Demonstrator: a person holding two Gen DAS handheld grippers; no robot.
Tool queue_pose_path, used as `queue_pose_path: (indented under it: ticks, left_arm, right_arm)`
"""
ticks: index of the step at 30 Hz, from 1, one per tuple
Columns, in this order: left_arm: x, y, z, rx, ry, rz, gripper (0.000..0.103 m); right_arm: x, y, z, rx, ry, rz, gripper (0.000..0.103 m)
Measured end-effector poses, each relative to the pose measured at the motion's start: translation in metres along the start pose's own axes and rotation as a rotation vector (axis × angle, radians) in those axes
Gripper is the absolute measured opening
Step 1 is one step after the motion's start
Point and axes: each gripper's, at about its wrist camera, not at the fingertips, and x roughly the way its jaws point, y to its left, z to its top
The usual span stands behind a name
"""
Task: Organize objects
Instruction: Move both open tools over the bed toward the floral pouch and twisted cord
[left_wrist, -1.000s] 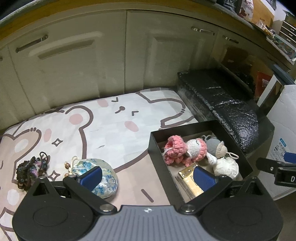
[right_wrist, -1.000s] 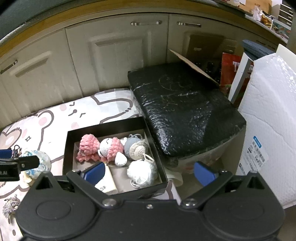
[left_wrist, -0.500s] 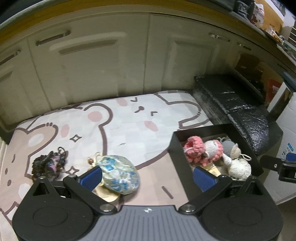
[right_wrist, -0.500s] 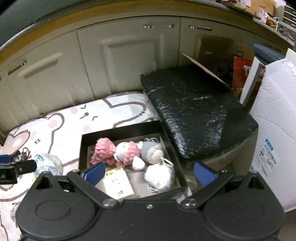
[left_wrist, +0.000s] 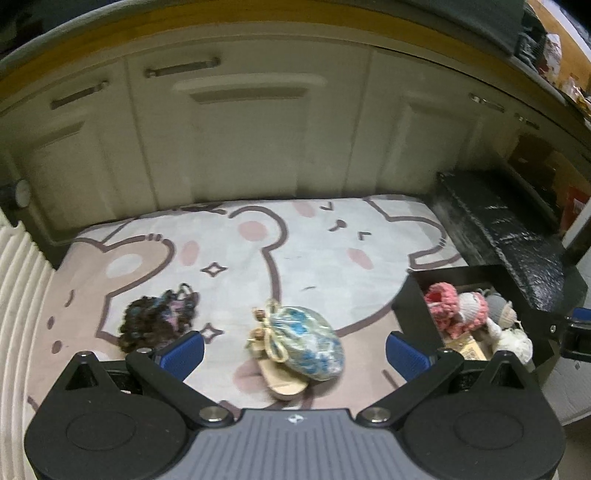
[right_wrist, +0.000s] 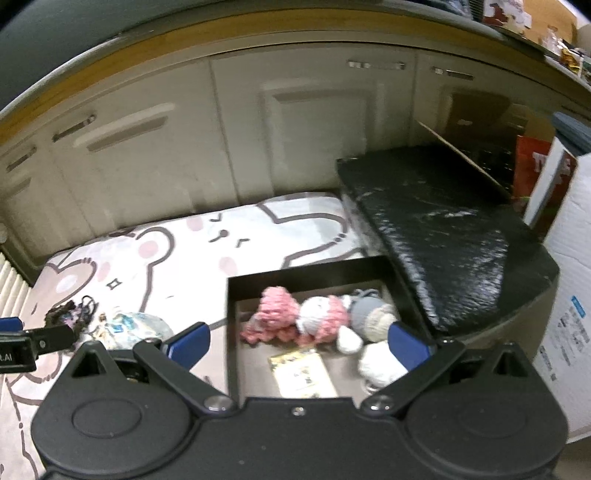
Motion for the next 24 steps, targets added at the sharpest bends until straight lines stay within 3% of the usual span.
queue_pose_path:
  ticks: [16, 24]
  left_arm:
    - [-0.021, 0.06, -0.007, -0.068, -0.038, 0.059, 0.103]
    - [-0.024, 0.073, -0.014, -0.056, -0.046, 0.079, 0.103]
  right_arm:
    - [0.006, 0.068, 0.004, -0.078, -0.001, 0.078, 0.103]
    - [0.009, 0.09, 0.005, -0.083, -0.008, 0.089, 0.103]
